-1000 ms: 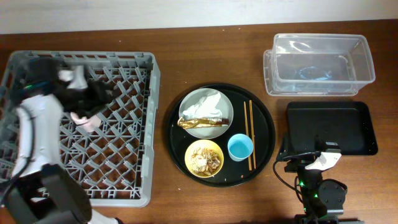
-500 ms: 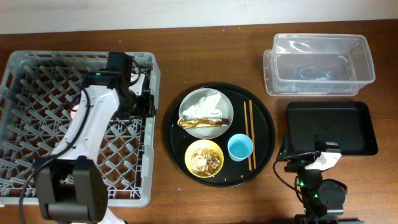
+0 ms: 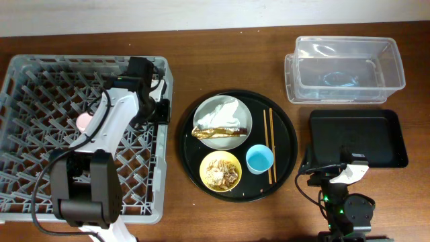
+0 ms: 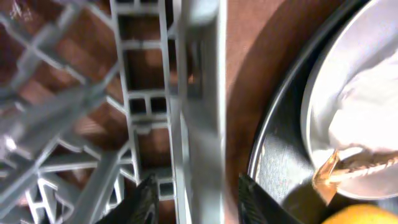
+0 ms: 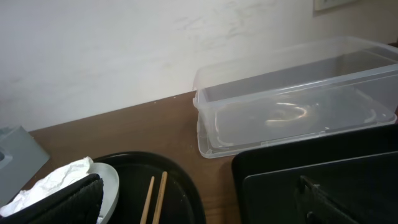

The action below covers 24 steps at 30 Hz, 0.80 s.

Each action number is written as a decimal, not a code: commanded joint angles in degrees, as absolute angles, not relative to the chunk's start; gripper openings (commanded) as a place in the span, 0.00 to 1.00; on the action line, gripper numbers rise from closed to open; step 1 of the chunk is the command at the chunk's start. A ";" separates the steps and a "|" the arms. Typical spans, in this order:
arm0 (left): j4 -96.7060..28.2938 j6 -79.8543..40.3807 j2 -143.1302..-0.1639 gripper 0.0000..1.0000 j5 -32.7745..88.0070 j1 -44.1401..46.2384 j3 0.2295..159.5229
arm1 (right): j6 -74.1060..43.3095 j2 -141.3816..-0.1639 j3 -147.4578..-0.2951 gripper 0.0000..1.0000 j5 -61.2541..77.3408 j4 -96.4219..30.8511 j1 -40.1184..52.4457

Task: Sort waste into correct bins and load items into the dishwasher rack
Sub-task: 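Release the pink cup and lift the left gripper away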

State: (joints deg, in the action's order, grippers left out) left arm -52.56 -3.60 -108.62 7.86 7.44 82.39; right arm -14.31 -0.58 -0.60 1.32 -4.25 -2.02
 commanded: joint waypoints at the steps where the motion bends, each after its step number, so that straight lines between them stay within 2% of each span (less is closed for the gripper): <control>1: -50.39 -2.90 -109.08 0.27 7.44 7.51 82.54 | -13.74 -0.21 -0.32 0.99 0.99 -4.54 -1.52; 7: -49.80 -2.90 -110.96 0.22 7.44 7.51 82.54 | -13.74 -0.21 -0.32 0.99 0.99 -4.54 -1.52; 11: -46.59 -2.94 -113.49 0.13 7.44 7.51 82.54 | -13.74 -0.21 -0.32 0.99 0.99 -4.54 -1.52; 14: -43.62 -2.94 -114.28 0.10 7.42 7.49 82.54 | -13.76 -0.21 -0.32 0.98 0.99 -4.54 -1.52; 24: -37.10 -2.94 -114.32 0.10 7.46 7.49 82.54 | -13.74 -0.21 -0.32 0.99 0.99 -4.54 -1.52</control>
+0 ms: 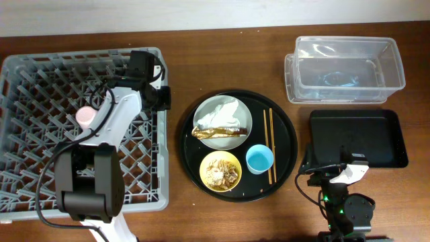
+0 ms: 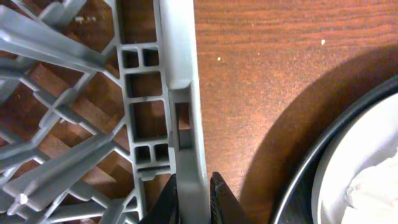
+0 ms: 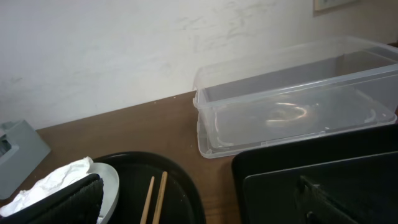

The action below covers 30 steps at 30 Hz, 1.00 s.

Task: Sort waste into correct bins and load items into the dishwasher rack
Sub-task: 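Release the pink cup and lift the left gripper away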

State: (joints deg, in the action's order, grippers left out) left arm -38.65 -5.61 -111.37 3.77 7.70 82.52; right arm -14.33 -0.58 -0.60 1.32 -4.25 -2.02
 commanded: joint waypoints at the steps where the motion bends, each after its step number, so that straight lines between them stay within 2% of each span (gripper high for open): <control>1: -37.15 -2.94 -114.32 0.10 7.49 7.51 82.54 | -13.76 -0.21 -0.32 0.99 0.99 -4.54 -1.52; 7: -39.53 -2.94 -114.19 0.14 7.66 7.51 82.59 | -13.74 -0.19 -0.32 0.99 0.99 -4.54 -1.52; 12: -43.31 -2.94 -113.60 0.31 7.66 7.51 83.68 | -13.74 -0.21 -0.32 0.99 0.99 -4.54 -1.52; 14: -45.67 -2.94 -113.10 0.41 7.66 7.51 84.88 | -13.74 -0.21 -0.32 0.99 0.99 -4.54 -1.52; 19: -50.54 -2.94 -111.87 0.52 7.25 7.44 89.27 | -13.74 -0.21 -0.32 0.99 0.99 -4.54 -1.52; 27: -63.51 -4.97 -108.79 0.56 0.69 7.49 102.78 | -13.74 -0.21 -0.32 0.99 0.97 -4.54 -1.52; 29: -67.77 -5.74 -107.83 0.57 3.33 7.75 105.62 | -13.74 -0.21 -0.32 0.99 0.99 -4.54 -1.52; 30: -70.52 -5.72 -106.76 0.57 8.62 7.92 106.76 | -13.76 -0.21 -0.32 0.99 0.99 -4.54 -1.52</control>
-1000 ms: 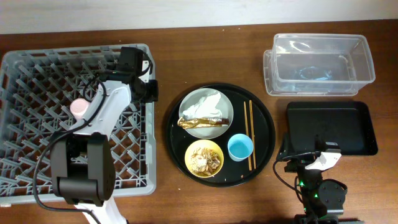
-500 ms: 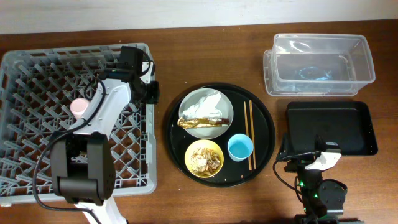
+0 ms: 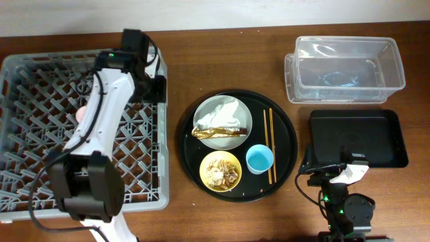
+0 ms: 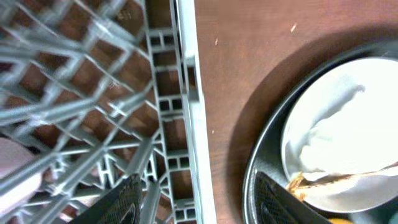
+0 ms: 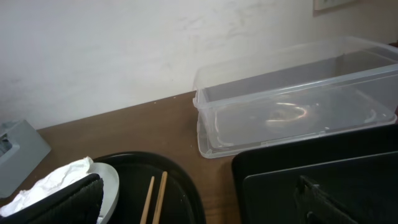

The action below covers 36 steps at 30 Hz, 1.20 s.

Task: Sort waste into correct bins and load items into the dishwasher rack
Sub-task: 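Release the pink cup and lift the left gripper away, then move the left gripper to the blue cup and grasp it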

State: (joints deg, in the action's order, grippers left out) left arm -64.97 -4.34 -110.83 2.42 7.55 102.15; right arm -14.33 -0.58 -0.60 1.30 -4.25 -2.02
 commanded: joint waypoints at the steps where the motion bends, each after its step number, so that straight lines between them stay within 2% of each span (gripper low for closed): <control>1: -71.59 -5.72 -106.00 0.57 12.21 8.12 106.83 | -13.74 -0.21 -0.32 0.99 0.99 -4.54 -1.52; 6: -77.30 -5.72 -104.64 0.57 30.57 10.17 106.80 | -13.74 -0.21 -0.32 0.99 0.99 -4.54 -1.52; 11: -81.62 -5.74 -104.66 0.57 35.42 14.50 106.76 | -13.74 -0.21 -0.32 0.99 0.99 -4.54 -1.52; 18: -81.47 -5.74 -104.66 0.57 30.02 26.37 105.34 | -13.74 -0.21 -0.32 0.99 0.99 -4.54 -1.52; 22: -73.91 -6.92 -104.77 0.67 26.48 36.01 99.59 | -13.76 -0.21 -0.32 0.99 0.99 -4.54 -1.52; 24: -70.06 -9.28 -104.88 0.67 25.30 39.05 96.99 | -13.74 -0.21 -0.32 0.99 0.99 -4.54 -1.52; 30: -60.36 -10.68 -105.01 0.50 21.71 48.12 92.60 | -13.74 -0.21 -0.32 0.99 0.99 -4.54 -1.52; 36: -59.18 -10.70 -105.21 0.49 11.57 53.36 92.49 | -13.76 -0.21 -0.32 0.99 0.99 -4.54 -1.52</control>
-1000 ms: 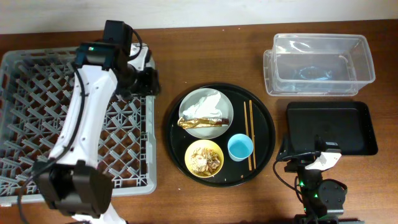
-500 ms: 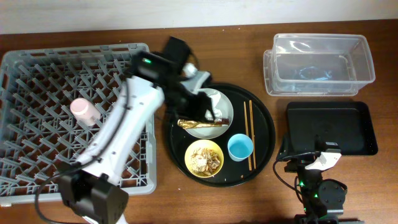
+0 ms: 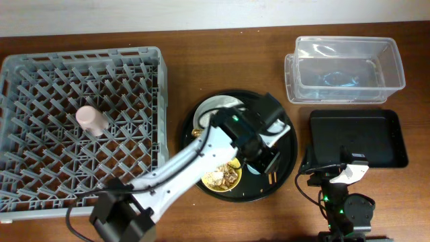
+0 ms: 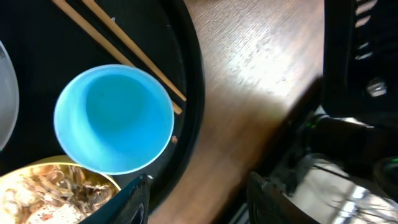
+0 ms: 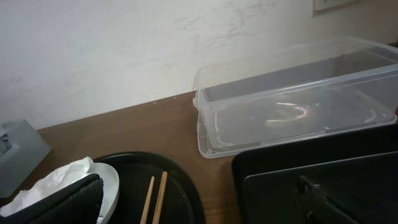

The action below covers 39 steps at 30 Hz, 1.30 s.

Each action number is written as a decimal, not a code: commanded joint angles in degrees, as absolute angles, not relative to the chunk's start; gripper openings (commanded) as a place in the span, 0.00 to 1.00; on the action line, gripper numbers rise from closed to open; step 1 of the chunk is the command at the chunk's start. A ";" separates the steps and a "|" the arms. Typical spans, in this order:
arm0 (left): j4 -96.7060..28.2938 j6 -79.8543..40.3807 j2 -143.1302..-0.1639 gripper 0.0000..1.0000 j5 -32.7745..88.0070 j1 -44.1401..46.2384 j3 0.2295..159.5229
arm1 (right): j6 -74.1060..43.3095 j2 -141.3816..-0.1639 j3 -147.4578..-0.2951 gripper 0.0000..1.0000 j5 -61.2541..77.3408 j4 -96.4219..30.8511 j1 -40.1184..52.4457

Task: Sort waste into correct bins and load items into the dishwasher rack
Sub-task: 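Move the left gripper to the blue cup and grasp it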

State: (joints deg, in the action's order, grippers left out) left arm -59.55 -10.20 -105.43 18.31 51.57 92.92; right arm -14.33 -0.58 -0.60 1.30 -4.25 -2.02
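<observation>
My left gripper point(image 3: 267, 158) hangs open over the right side of the round black tray point(image 3: 289, 138). In the left wrist view the blue cup point(image 4: 114, 118) stands empty and upright just left of the open gripper point(image 4: 202, 200). Beside it are two chopsticks point(image 4: 118, 37) and a yellow bowl point(image 4: 43, 194) of food scraps. The white plate point(image 3: 208, 106) with a crumpled napkin is partly hidden under the arm. A pink cup point(image 3: 89, 119) lies in the grey dishwasher rack point(image 3: 27, 64). My right gripper point(image 5: 199, 208) rests open at the table's front right.
A clear plastic bin point(image 3: 346, 69) stands at the back right, with a black bin point(image 3: 376, 138) in front of it. The left arm reaches diagonally from the front left across the tray. The right arm's base point(image 3: 346, 205) sits near the front edge.
The left arm has left the rack's far right corner and now reaches over the tray, with its open gripper beside the blue cup. The right arm has not moved.
My left gripper stood open astride the right wall of a skewed rack. Then it was shut on that wall. Then it was open above the squared-up rack's far right corner. Now it is open over the tray by the blue cup.
</observation>
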 commanded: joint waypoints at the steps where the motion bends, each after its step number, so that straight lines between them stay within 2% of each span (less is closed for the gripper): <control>1: -58.85 -10.70 -105.43 0.49 11.51 53.76 92.44 | -13.74 -0.21 -0.32 0.99 0.99 -4.54 -1.52; 21: -54.83 -10.90 -115.39 0.44 11.73 55.13 92.18 | -13.74 -0.21 -0.32 0.99 0.99 -4.54 -1.52; 29: -54.68 -10.90 -117.27 0.38 11.75 55.13 92.18 | -13.74 -0.21 -0.32 0.99 0.97 -4.54 -1.52; 37: -54.33 -10.90 -117.27 0.17 11.53 55.11 92.18 | -13.74 -0.21 -0.32 0.99 0.99 -4.54 -1.52; 39: -54.06 -10.90 -117.27 0.03 11.55 55.11 92.18 | -13.74 -0.21 -0.32 0.99 0.99 -4.54 -1.52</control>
